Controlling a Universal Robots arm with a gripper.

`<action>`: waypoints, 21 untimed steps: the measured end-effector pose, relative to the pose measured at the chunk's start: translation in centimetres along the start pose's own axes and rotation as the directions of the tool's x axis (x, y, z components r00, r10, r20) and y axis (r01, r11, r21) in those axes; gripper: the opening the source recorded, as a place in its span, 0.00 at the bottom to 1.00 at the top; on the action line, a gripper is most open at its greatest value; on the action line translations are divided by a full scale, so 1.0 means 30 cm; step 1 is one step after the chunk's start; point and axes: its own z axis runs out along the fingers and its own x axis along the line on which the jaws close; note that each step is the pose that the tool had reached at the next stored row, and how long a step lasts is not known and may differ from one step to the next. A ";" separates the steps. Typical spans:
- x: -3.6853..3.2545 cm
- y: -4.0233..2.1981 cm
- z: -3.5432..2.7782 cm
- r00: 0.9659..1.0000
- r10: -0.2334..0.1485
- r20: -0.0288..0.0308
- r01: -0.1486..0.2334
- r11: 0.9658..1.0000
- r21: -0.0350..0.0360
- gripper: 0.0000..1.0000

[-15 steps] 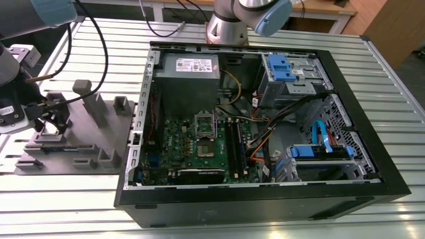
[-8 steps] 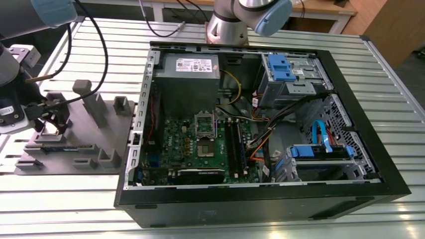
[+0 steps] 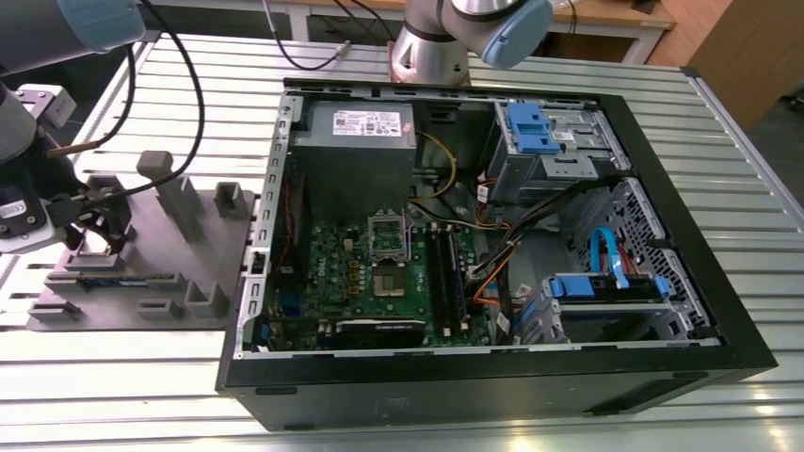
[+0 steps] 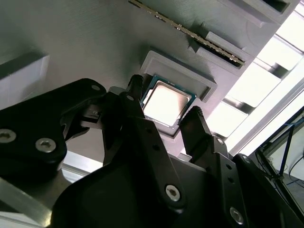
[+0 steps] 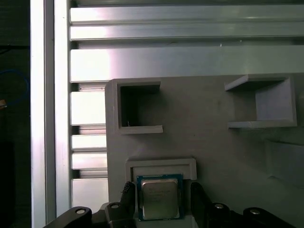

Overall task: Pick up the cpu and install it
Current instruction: 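Pick up the cpu and move it towards the insertion slot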

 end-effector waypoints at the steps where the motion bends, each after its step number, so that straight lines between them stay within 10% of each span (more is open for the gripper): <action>1: 0.000 0.000 0.000 1.000 0.000 0.000 0.000 1.000 0.000 0.60; 21: 0.000 -0.001 -0.002 1.000 -0.021 -0.002 0.021 1.000 0.000 0.60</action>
